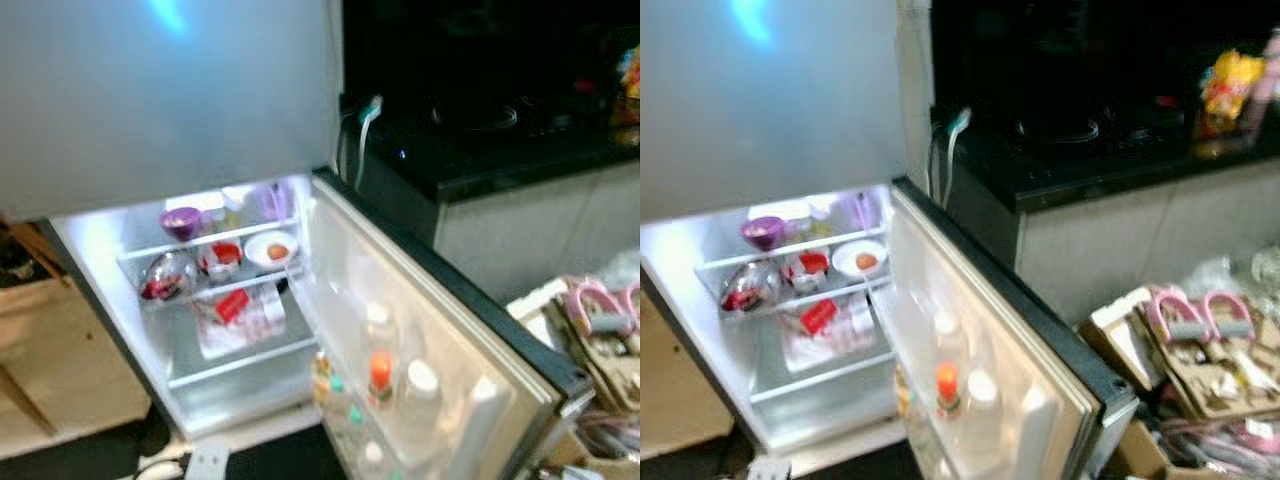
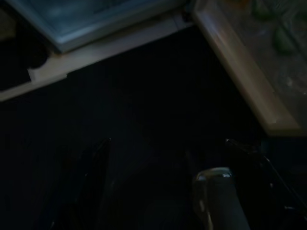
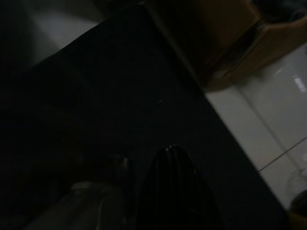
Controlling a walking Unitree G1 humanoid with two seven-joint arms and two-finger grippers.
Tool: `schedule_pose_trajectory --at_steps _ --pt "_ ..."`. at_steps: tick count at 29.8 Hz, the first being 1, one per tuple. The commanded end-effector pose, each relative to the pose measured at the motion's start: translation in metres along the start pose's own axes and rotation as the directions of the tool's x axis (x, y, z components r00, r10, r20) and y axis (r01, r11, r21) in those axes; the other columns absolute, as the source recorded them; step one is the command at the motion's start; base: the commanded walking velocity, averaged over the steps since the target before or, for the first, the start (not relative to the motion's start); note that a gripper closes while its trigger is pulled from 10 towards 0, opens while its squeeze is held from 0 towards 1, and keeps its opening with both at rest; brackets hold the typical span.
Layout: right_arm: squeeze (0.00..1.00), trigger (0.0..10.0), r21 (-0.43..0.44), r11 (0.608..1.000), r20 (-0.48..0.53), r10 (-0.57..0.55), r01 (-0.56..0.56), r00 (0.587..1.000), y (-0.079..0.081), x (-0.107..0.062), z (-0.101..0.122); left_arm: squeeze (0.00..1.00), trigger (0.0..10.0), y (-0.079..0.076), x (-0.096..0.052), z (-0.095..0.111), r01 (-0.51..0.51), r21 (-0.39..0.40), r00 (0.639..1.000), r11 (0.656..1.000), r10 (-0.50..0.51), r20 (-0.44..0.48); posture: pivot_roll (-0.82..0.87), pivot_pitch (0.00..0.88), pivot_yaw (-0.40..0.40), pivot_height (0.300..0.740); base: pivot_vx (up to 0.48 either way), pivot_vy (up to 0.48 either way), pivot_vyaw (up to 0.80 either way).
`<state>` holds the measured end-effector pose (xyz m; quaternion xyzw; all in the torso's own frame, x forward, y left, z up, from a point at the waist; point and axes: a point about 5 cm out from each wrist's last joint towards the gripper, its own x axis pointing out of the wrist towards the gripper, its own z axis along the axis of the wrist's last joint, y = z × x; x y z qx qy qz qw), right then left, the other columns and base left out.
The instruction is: Restocking fridge
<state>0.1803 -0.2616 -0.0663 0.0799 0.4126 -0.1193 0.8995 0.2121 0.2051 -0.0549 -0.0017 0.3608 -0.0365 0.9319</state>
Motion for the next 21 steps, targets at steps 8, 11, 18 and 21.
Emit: schedule_pose_trajectory --at_steps 8,11,18,21 --pt "0.0 10.0 -0.013 1.0 0.01 0.014 -0.014 1.0 0.003 0.002 0.008 0.0 10.0 0.0 -0.002 -0.013 -0.018 0.0 0.998 1.0 0.018 -0.054 -0.04 0.115 0.039 0.74 -0.077 0.0 0.0" --pt "0.0 10.0 -0.015 1.0 0.019 0.021 -0.02 1.0 0.004 0.003 0.012 0.0 10.0 0.0 -0.002 -0.012 -0.021 0.002 0.998 1.0 0.021 -0.055 -0.03 0.119 0.041 0.74 0.0 0.0 0.0" --pt "0.0 10.0 -0.017 0.998 0.084 0.066 -0.064 0.994 0.017 0.008 0.036 0.0 10.0 0.001 0.0 -0.008 -0.022 0.008 0.998 1.0 0.023 -0.053 -0.03 0.126 0.045 0.74 0.0 0.0 0.0" --pt "0.0 10.0 -0.024 0.995 0.126 0.097 -0.094 0.987 0.025 0.01 0.053 0.0 10.0 0.002 0.0 -0.005 -0.02 0.033 0.998 0.999 0.022 -0.055 -0.03 0.13 0.047 0.74 0.0 0.0 0.0"
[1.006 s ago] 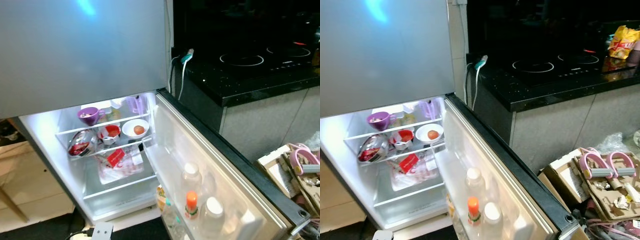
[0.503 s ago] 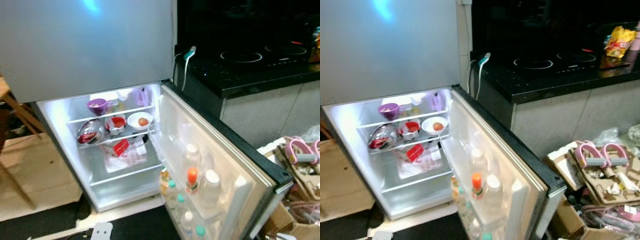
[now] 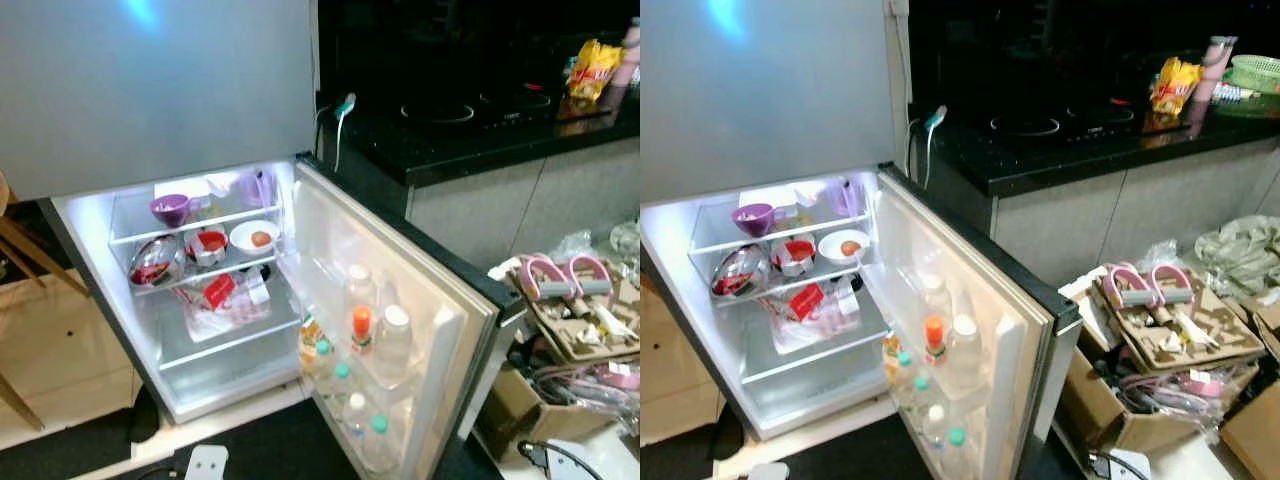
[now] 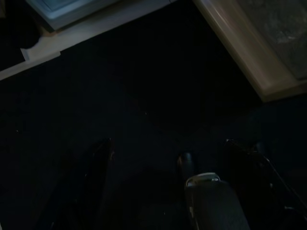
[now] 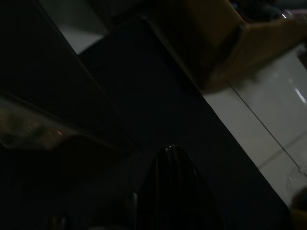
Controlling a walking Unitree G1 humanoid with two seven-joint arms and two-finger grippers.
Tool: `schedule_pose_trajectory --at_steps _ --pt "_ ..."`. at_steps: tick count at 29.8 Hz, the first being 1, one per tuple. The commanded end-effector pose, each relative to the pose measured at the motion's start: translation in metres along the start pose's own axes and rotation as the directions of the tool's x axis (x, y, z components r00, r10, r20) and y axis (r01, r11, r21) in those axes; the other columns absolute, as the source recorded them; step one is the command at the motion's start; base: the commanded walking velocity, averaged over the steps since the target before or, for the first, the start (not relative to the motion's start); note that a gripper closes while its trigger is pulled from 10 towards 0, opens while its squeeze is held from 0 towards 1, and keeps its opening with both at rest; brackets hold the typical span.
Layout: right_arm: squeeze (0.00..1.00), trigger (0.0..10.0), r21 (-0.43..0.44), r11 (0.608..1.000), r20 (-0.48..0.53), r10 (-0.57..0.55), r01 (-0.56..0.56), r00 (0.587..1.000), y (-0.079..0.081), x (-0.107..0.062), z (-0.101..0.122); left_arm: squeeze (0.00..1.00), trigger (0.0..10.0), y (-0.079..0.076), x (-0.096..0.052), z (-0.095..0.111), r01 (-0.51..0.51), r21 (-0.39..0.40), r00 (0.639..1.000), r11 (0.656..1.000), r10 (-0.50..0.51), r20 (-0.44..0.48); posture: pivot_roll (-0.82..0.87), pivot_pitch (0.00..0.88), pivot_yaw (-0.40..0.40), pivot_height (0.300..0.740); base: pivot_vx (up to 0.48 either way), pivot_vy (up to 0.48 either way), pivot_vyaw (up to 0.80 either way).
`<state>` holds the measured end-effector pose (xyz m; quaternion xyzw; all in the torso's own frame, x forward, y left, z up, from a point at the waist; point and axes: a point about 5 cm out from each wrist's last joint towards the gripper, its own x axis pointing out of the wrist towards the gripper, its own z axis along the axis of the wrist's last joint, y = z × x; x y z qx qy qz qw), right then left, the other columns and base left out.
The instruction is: Restocking fridge
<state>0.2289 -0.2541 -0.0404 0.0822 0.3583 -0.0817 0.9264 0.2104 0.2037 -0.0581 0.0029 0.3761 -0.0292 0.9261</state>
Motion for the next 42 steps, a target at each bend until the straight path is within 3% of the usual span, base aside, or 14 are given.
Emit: schedule_pose_trajectory --at_steps 1,7,8,9,11,12,13,15,20,21,24,30,39,42 --pt "0.0 10.0 -0.005 1.0 0.025 0.022 -0.022 0.999 0.006 0.002 0.007 0.0 10.0 0.005 0.0 0.0 -0.013 0.043 1.0 0.999 0.014 -0.01 -0.03 0.13 0.047 0.74 0.0 0.0 0.0" --pt "0.0 10.0 -0.01 0.999 0.075 0.048 -0.047 0.996 0.016 0.007 0.028 0.0 10.0 0.01 0.0 0.008 -0.034 0.081 0.999 0.996 0.032 0.02 -0.02 0.125 0.05 0.74 0.0 0.0 0.0" --pt "0.0 10.0 -0.006 0.999 0.103 0.034 -0.034 0.994 0.018 0.009 0.039 0.0 10.0 0.01 0.0 0.013 -0.027 0.142 0.998 0.989 0.02 0.053 -0.03 0.123 0.051 0.74 0.0 0.0 0.0" --pt "0.0 10.0 -0.006 0.999 0.103 0.034 -0.034 0.994 0.018 0.009 0.039 0.0 10.0 0.01 0.0 0.013 -0.027 0.142 0.998 0.989 0.02 0.053 -0.03 0.123 0.051 0.74 0.0 0.0 0.0" --pt "0.0 10.0 -0.023 1.0 0.164 0.021 -0.017 0.986 0.023 0.011 0.059 0.0 10.0 0.001 0.0 0.027 0.027 0.165 0.987 0.986 -0.052 0.153 -0.03 0.127 0.054 0.74 0.0 0.0 0.0" --pt "0.0 10.0 -0.023 1.0 0.164 0.021 -0.017 0.986 0.023 0.011 0.059 0.0 10.0 0.001 0.0 0.027 0.027 0.165 0.987 0.986 -0.052 0.153 -0.03 0.127 0.054 0.74 0.0 0.0 0.0" --pt "0.0 10.0 -0.019 1.0 0.198 0.017 -0.013 0.98 0.029 0.013 0.072 0.0 10.0 -0.008 -0.001 0.038 0.087 0.168 0.968 0.982 -0.123 0.219 -0.03 0.129 0.055 0.74 0.0 0.0 0.0" --pt "0.0 10.0 -0.018 1.0 0.206 0.019 -0.015 0.978 0.031 0.013 0.075 0.0 10.0 -0.011 -0.001 0.04 0.108 0.178 0.961 0.978 -0.148 0.234 -0.03 0.129 0.055 0.74 0.0 0.0 0.0" --pt "0.0 10.0 -0.043 0.998 0.259 0.056 -0.046 0.964 0.048 0.015 0.1 0.0 10.0 -0.042 -0.012 0.059 0.332 0.362 0.844 0.871 -0.446 0.298 -0.02 0.141 0.054 0.74 0.0 0.0 0.0" --pt "0.0 10.0 -0.043 0.998 0.259 0.056 -0.046 0.964 0.048 0.015 0.1 0.0 10.0 -0.042 -0.012 0.059 0.332 0.362 0.844 0.871 -0.446 0.298 -0.02 0.141 0.054 0.74 0.0 0.0 0.0" --pt "0.0 10.0 -0.058 0.998 0.263 0.034 -0.02 0.964 0.051 0.015 0.105 0.0 10.0 -0.052 -0.022 0.066 0.423 0.426 0.775 0.799 -0.563 0.287 -0.01 0.146 0.049 0.74 0.0 0.0 0.0" --pt "0.0 10.0 -0.047 0.998 0.25 -0.031 0.045 0.968 0.045 0.016 0.104 0.0 10.0 -0.053 -0.039 0.071 0.495 0.457 0.706 0.739 -0.649 0.284 -0.01 0.149 0.056 0.74 0.0 0.0 0.0" --pt "0.0 10.0 0.012 0.995 0.28 -0.101 0.102 0.955 0.039 0.014 0.108 0.0 10.0 -0.053 -0.045 0.066 0.524 0.447 0.696 0.725 -0.667 0.266 -0.01 0.147 0.059 0.74 0.0 0.0 0.0" --pt "0.0 10.0 0.068 0.987 0.348 -0.161 0.147 0.924 0.045 0.013 0.121 0.0 10.0 -0.055 -0.047 0.064 0.532 0.437 0.699 0.725 -0.668 0.256 -0.01 0.144 0.062 0.74 0.0 0.0 0.0"
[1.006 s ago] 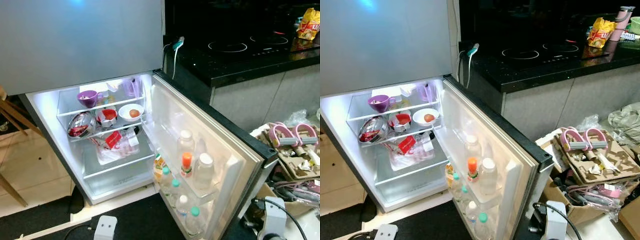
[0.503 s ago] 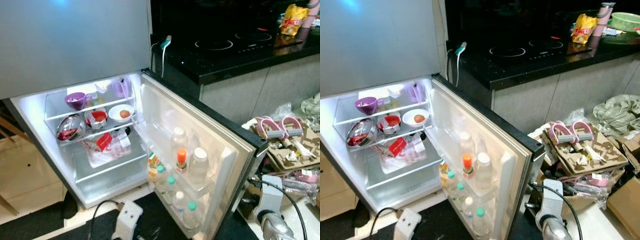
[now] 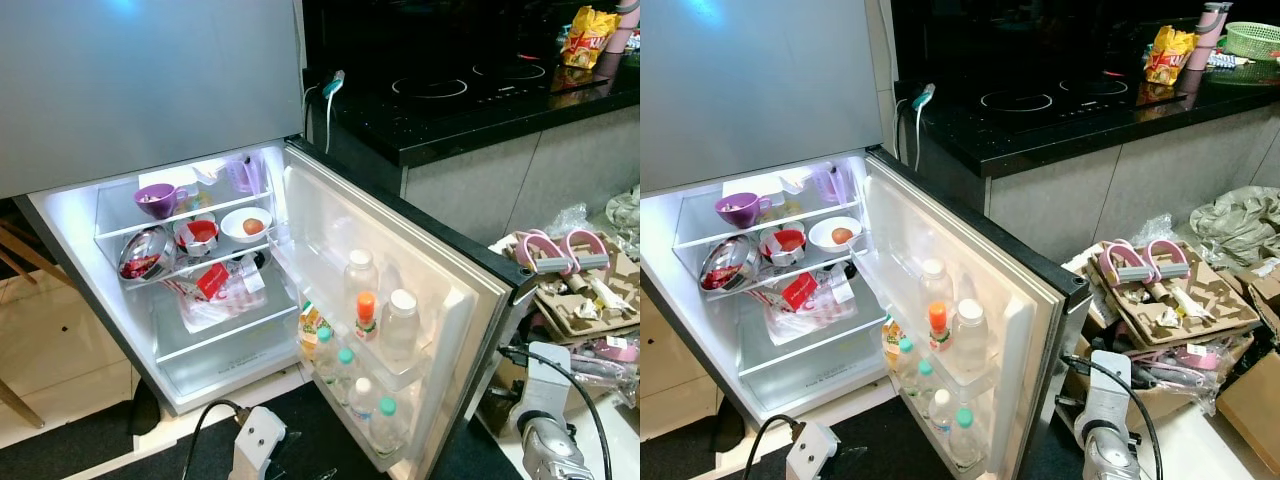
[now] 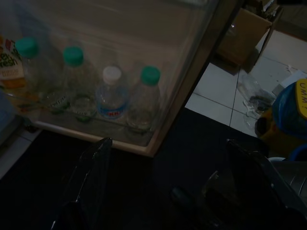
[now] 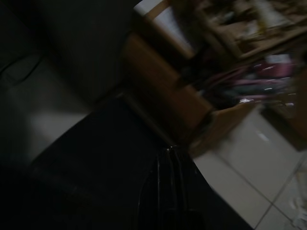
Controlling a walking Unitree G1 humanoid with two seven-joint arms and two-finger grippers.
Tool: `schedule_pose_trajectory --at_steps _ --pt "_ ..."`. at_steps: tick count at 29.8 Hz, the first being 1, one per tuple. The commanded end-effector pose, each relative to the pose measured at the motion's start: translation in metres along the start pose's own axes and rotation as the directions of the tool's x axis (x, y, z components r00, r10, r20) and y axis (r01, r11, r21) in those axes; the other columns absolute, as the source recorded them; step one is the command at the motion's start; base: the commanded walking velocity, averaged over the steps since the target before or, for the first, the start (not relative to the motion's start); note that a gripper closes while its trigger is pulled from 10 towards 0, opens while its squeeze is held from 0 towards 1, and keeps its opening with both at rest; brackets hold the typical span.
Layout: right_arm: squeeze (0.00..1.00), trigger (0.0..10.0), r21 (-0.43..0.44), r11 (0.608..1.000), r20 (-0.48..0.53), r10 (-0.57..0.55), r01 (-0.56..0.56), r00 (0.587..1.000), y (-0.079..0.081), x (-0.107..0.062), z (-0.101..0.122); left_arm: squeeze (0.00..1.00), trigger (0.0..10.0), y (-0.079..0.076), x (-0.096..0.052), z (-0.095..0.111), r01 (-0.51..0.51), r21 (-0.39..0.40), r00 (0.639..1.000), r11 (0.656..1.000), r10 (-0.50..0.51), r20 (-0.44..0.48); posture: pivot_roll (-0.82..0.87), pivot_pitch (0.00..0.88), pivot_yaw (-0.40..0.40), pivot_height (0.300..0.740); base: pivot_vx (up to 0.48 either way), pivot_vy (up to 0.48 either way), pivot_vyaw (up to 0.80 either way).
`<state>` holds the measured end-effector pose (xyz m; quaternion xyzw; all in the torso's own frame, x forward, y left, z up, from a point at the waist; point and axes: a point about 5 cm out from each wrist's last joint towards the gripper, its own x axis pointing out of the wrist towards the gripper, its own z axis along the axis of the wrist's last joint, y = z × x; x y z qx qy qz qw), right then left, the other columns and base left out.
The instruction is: Restocking fridge
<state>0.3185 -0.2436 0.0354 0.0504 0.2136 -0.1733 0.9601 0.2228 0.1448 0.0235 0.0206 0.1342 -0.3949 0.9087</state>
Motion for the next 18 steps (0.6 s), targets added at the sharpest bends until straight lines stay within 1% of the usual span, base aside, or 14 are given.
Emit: schedule_pose_trajectory --at_steps 1,3,5,6,7,8,10,11,13,14,16,17,18 --pt "0.0 10.0 0.02 1.0 0.045 0.003 -0.004 0.999 0.009 0.001 0.009 0.0 10.0 0.0 -0.006 -0.004 0.004 0.0 0.999 1.0 -0.004 -0.034 -0.01 0.144 0.062 0.74 0.0 0.0 0.0" --pt "0.0 10.0 0.117 0.991 0.083 0.048 -0.058 0.995 0.022 0.001 0.018 0.0 10.0 -0.001 -0.005 -0.003 0.005 -0.004 0.999 1.0 -0.005 -0.034 -0.01 0.143 0.061 0.74 0.0 0.0 0.0" --pt "0.0 10.0 0.198 0.974 0.1 0.089 -0.108 0.991 0.03 0.001 0.022 0.0 10.0 -0.002 -0.005 -0.002 0.005 -0.007 0.999 1.0 -0.005 -0.034 -0.01 0.143 0.061 0.74 0.0 0.0 0.0" --pt "0.0 10.0 0.242 0.961 0.102 0.11 -0.132 0.989 0.034 0.001 0.023 0.0 10.0 -0.002 -0.006 -0.001 0.006 -0.009 0.999 1.0 -0.007 -0.035 0.0 0.144 0.057 0.74 0.0 0.0 0.0" --pt "0.0 10.0 0.298 0.939 0.103 0.144 -0.169 0.984 0.039 0.001 0.024 0.0 10.0 -0.003 -0.006 -0.001 0.007 -0.012 0.999 1.0 -0.007 -0.037 0.0 0.144 0.057 0.74 0.0 0.0 0.0" --pt "0.0 10.0 0.335 0.922 0.106 0.168 -0.194 0.98 0.042 0.001 0.024 0.0 10.0 -0.003 -0.007 -0.001 0.007 -0.014 0.999 1.0 -0.007 -0.039 0.0 0.144 0.057 0.74 0.0 0.0 0.0" --pt "0.0 10.0 0.335 0.922 0.106 0.168 -0.194 0.98 0.042 0.001 0.024 0.0 10.0 -0.003 -0.007 -0.001 0.007 -0.014 0.999 1.0 -0.007 -0.039 0.0 0.144 0.057 0.74 0.0 0.0 0.0" --pt "0.0 10.0 0.385 0.891 0.109 0.215 -0.241 0.97 0.046 0.0 0.023 0.0 10.0 -0.003 -0.008 -0.002 0.005 -0.017 0.999 1.0 -0.005 -0.042 0.0 0.143 0.053 0.74 0.0 0.0 0.0" --pt "0.0 10.0 0.475 0.802 0.118 0.349 -0.362 0.93 0.055 -0.002 0.02 0.0 10.0 -0.003 -0.011 -0.004 -0.002 -0.023 0.999 1.0 0.001 -0.049 0.0 0.144 0.051 0.74 0.0 0.0 0.0" --pt "0.0 10.0 0.501 0.767 0.122 0.397 -0.402 0.91 0.059 -0.003 0.018 0.0 10.0 -0.003 -0.013 -0.005 -0.006 -0.025 0.999 1.0 0.005 -0.053 0.0 0.144 0.051 0.74 0.0 0.0 0.0" --pt "0.0 10.0 0.52 0.692 0.125 0.519 -0.501 0.845 0.067 -0.008 0.011 0.0 10.0 -0.002 -0.015 -0.006 -0.014 -0.026 0.998 1.0 0.012 -0.062 0.0 0.145 0.05 0.74 0.0 0.0 0.0" --pt "0.0 10.0 0.52 0.692 0.125 0.519 -0.501 0.845 0.067 -0.008 0.011 0.0 10.0 -0.002 -0.015 -0.006 -0.014 -0.026 0.998 1.0 0.012 -0.062 0.0 0.145 0.05 0.74 0.0 0.0 0.0" --pt "0.0 10.0 0.501 0.654 0.108 0.603 -0.567 0.791 0.073 -0.013 0.004 0.0 10.0 -0.001 -0.017 -0.007 -0.027 -0.025 0.997 0.999 0.025 -0.069 0.0 0.145 0.05 0.74 0.0 0.0 0.0"
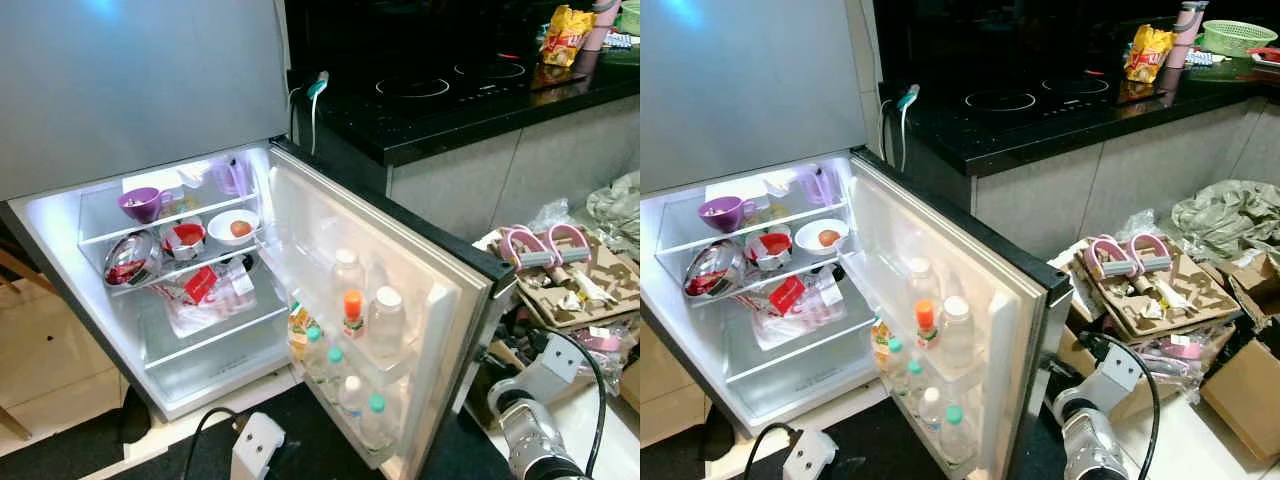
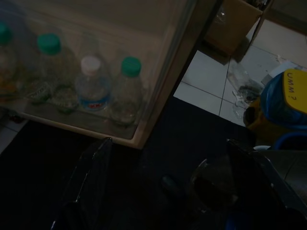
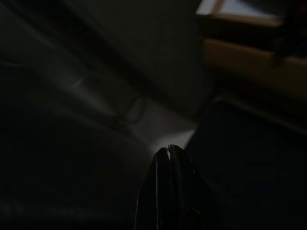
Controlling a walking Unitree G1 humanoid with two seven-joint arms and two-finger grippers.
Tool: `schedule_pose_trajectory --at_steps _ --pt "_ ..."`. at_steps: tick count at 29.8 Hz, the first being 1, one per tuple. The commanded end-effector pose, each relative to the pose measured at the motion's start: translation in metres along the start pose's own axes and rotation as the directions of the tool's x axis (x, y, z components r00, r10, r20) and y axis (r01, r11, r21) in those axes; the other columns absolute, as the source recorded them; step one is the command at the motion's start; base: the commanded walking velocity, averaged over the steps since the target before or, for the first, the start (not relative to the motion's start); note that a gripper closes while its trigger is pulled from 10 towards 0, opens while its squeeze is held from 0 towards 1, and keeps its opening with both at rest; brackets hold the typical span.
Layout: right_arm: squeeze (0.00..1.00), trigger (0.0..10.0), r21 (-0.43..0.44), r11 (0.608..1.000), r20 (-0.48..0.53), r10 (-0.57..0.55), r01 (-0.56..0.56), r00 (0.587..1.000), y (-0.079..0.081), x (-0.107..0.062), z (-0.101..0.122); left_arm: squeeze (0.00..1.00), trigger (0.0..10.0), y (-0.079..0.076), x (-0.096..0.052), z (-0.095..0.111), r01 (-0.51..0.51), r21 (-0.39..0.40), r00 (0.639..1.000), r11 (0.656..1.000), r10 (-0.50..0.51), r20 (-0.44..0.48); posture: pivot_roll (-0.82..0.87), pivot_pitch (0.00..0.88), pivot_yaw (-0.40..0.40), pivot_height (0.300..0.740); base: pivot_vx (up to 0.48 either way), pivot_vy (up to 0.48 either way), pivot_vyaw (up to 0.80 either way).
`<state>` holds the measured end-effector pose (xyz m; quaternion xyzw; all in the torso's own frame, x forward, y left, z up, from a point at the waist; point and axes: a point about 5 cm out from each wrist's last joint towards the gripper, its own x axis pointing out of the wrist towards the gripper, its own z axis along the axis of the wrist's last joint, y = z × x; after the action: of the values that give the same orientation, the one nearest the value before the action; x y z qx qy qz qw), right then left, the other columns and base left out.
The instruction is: Restocking fridge
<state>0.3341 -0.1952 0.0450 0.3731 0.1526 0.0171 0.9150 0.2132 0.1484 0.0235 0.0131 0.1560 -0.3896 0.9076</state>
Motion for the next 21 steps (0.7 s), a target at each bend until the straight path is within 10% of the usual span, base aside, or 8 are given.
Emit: schedule_pose_trajectory --at_steps 1,7,13,16,17,18,19,21 --pt "0.0 10.0 -0.025 0.973 -0.165 0.22 -0.227 0.961 0.019 0.0 -0.025 0.0 10.0 0.005 -0.009 -0.006 -0.04 0.007 0.998 0.999 0.04 -0.037 0.0 0.147 0.047 0.74 0.0 0.0 0.0" --pt "0.0 10.0 -0.003 0.871 -0.511 0.421 -0.492 0.749 0.002 -0.033 -0.068 0.0 10.0 0.03 -0.025 -0.017 -0.307 -0.006 0.951 0.952 0.306 -0.041 0.0 0.152 0.049 0.74 0.0 0.0 0.0" --pt "0.0 10.0 0.126 0.832 -0.576 0.505 -0.541 0.642 -0.007 -0.052 -0.076 0.0 10.0 0.051 -0.048 -0.029 -0.523 -0.025 0.851 0.852 0.52 -0.073 -0.01 0.154 0.054 0.74 0.0 0.0 0.0" --pt "0.0 10.0 0.265 0.776 -0.62 0.591 -0.572 0.515 -0.011 -0.071 -0.083 0.0 10.0 0.069 -0.079 -0.044 -0.728 -0.037 0.683 0.684 0.72 -0.123 -0.01 0.156 0.058 0.74 0.0 0.0 0.0" --pt "0.0 10.0 0.265 0.776 -0.62 0.591 -0.572 0.515 -0.011 -0.071 -0.083 0.0 10.0 0.069 -0.079 -0.044 -0.728 -0.037 0.683 0.684 0.72 -0.123 -0.01 0.156 0.058 0.74 0.0 0.0 0.0" --pt "0.0 10.0 0.194 0.806 -0.651 0.532 -0.559 0.541 -0.018 -0.073 -0.087 0.0 10.0 0.076 -0.095 -0.05 -0.815 -0.055 0.578 0.576 0.803 -0.148 -0.01 0.156 0.058 0.74 0.0 0.0 0.0" --pt "0.0 10.0 0.194 0.806 -0.651 0.532 -0.559 0.541 -0.018 -0.073 -0.087 0.0 10.0 0.076 -0.095 -0.05 -0.815 -0.055 0.578 0.576 0.803 -0.148 -0.01 0.156 0.058 0.74 0.0 0.0 0.0" --pt "0.0 10.0 -0.077 0.898 -0.678 0.272 -0.434 0.683 -0.04 -0.071 -0.092 0.0 10.0 0.083 -0.124 -0.061 -0.928 -0.085 0.373 0.363 0.906 -0.201 -0.01 0.157 0.055 0.74 0.0 0.0 0.0"
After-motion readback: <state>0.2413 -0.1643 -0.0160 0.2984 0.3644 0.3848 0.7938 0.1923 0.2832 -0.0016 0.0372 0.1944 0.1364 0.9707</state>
